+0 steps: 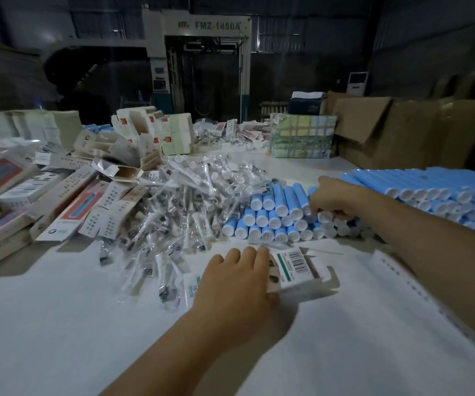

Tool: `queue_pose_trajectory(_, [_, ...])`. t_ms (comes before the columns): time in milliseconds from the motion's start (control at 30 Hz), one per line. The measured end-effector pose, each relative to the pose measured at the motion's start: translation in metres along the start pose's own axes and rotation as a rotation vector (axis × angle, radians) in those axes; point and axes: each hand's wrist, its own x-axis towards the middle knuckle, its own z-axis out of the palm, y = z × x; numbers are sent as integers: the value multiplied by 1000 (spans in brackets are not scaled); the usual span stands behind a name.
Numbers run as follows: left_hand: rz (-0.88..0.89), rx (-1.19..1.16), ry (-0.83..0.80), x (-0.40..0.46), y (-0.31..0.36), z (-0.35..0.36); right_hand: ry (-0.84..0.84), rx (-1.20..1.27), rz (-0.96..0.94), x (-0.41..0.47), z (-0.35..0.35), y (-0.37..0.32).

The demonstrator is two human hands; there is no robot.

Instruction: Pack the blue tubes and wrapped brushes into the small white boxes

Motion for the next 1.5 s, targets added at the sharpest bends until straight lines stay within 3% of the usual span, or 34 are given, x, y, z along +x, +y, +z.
queue_pose_trajectory(100, [-2, -9, 2, -1, 0, 0, 34, 533, 1, -16, -8, 21])
queue_pose_trajectory(200, [-23, -46, 11, 0, -2, -1, 163, 934, -120, -50, -5, 46])
queue_pose_trajectory(433, [-44, -104, 45, -3, 3, -7, 377, 1303, -309, -104, 32, 74])
queue_pose_trajectory(700, [-28, -114, 62, -4, 11, -9, 354, 1259, -390, -116, 64, 67])
queue_pose_trajectory(900, [-43, -128, 64, -5, 12, -11, 391, 1402, -288, -117, 58, 71])
queue_pose_trajectory(1133, [-42, -140, 82, -7, 13, -13, 356, 1271, -341, -115, 58, 72])
queue_pose_trajectory(1333, [-45, -150, 78, -5, 13, -13, 499, 1353, -240, -114, 50, 83])
queue_pose_trajectory(1500, [-31, -110, 41, -4, 14, -12, 368, 1181, -231, -121, 65, 77])
